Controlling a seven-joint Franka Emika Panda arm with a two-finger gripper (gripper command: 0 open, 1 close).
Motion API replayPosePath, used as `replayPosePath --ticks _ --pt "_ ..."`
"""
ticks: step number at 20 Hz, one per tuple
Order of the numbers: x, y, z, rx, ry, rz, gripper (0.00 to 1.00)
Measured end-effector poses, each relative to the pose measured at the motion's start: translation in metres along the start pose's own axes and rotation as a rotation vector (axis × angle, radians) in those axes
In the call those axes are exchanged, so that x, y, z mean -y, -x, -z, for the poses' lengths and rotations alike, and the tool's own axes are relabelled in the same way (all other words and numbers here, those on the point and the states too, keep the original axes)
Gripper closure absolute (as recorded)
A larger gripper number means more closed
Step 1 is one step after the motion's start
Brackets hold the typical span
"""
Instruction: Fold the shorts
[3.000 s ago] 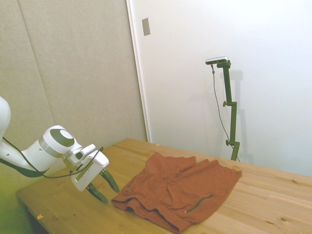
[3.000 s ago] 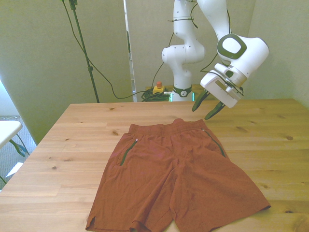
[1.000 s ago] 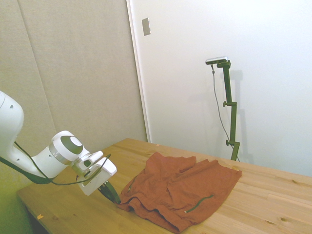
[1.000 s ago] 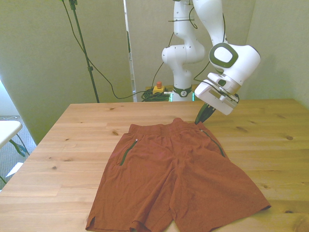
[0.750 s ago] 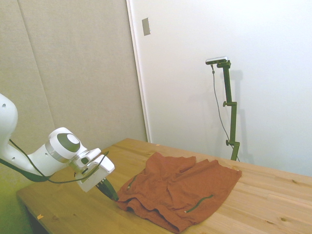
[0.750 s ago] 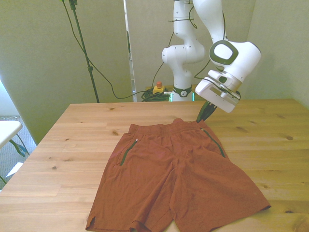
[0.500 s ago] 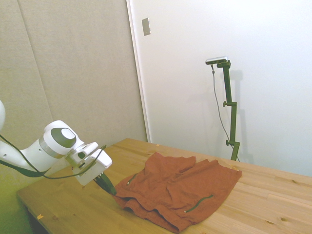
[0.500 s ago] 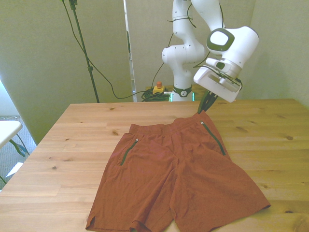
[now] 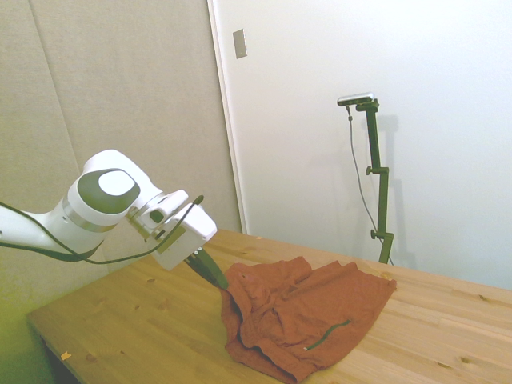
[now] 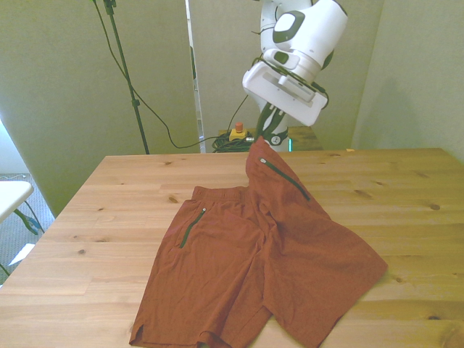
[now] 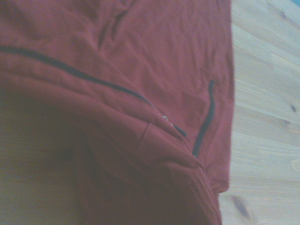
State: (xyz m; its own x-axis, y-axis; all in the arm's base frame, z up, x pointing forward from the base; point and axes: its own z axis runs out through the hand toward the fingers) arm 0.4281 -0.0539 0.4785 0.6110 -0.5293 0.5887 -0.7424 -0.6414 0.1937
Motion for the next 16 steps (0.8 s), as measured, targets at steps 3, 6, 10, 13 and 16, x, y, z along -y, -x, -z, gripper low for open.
replayPosePath --ticks 3,6,10,13,16 --pt "-0.023 -0.028 -0.013 0.007 0.015 -0.046 1.00" --pt "-0.041 -0.043 -0.031 0.024 0.033 -0.082 1.00" --pt "-0.060 -0.050 -0.075 0.060 0.049 -0.121 1.00" --pt "-0.067 -0.055 -0.108 0.082 0.039 -0.145 1.00" --pt "-0.069 -0.066 -0.116 0.088 0.041 -0.169 1.00"
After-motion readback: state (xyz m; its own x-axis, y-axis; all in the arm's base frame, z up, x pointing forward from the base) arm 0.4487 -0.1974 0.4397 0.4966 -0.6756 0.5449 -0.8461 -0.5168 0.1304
